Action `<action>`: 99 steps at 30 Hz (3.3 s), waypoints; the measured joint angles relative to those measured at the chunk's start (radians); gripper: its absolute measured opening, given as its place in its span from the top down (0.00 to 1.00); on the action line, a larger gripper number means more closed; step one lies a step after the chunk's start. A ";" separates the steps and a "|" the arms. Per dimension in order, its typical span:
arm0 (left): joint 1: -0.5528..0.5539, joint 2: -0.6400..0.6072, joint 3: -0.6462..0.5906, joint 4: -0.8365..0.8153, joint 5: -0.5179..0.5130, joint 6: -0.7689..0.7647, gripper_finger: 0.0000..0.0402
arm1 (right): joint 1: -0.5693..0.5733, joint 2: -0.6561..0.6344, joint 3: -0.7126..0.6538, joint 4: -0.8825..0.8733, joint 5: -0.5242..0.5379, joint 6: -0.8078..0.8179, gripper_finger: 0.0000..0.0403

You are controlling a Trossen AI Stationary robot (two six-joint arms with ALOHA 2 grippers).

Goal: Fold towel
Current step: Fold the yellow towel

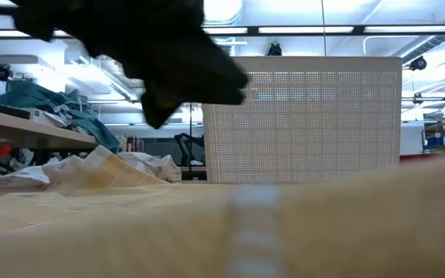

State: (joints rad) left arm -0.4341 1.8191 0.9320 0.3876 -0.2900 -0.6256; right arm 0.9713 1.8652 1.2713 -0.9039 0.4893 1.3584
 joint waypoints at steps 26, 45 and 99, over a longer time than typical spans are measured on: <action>0.095 0.209 0.157 -0.360 0.050 -0.153 0.81 | 0.037 0.157 0.022 0.352 -0.292 -0.015 1.00; 0.095 0.192 0.150 -0.377 -0.020 -0.197 0.81 | 0.062 0.003 0.031 0.267 -0.075 0.059 1.00; -0.474 -0.026 0.131 -0.746 0.101 -0.171 0.60 | 0.065 0.081 0.064 0.333 -0.167 -0.495 0.60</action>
State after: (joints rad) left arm -0.9077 1.7931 1.0630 -0.3585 -0.1889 -0.7963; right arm 1.0364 1.9465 1.3354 -0.5712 0.3227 0.8636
